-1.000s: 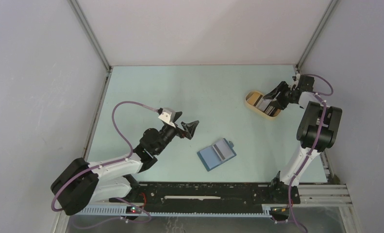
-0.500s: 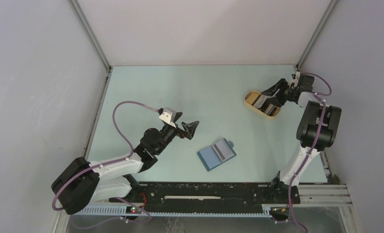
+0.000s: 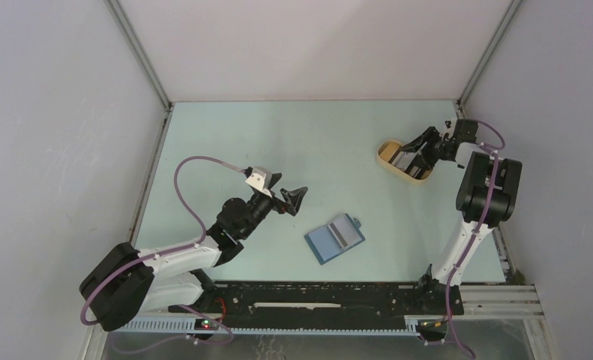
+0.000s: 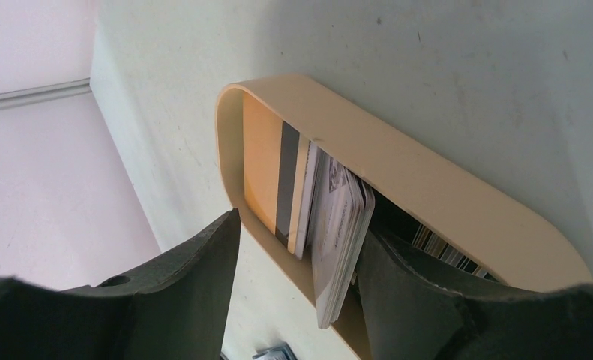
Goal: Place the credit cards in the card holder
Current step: Pick up the credit card from the storage box.
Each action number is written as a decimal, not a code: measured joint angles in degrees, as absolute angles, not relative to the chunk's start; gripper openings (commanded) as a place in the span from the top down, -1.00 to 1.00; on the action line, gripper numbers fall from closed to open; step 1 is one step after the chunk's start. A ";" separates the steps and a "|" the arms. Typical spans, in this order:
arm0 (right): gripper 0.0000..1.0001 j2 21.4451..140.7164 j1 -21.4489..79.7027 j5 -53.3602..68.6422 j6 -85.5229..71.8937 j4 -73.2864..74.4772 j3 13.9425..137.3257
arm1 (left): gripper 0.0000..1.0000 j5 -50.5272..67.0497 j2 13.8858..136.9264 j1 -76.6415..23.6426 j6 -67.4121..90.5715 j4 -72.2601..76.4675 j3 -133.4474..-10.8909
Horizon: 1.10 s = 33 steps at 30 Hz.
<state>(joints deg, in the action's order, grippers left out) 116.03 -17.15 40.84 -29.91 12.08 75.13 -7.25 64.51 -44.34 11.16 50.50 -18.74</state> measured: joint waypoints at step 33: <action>-0.20 116.51 -20.34 44.51 -31.05 12.14 75.50 | -1.00 -7.25 64.51 -44.34 11.18 50.50 -18.74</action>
<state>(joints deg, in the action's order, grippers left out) 116.51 -20.34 44.51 -31.05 12.14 75.50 -7.25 64.51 -44.34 11.18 50.50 -18.74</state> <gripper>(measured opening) 0.606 0.996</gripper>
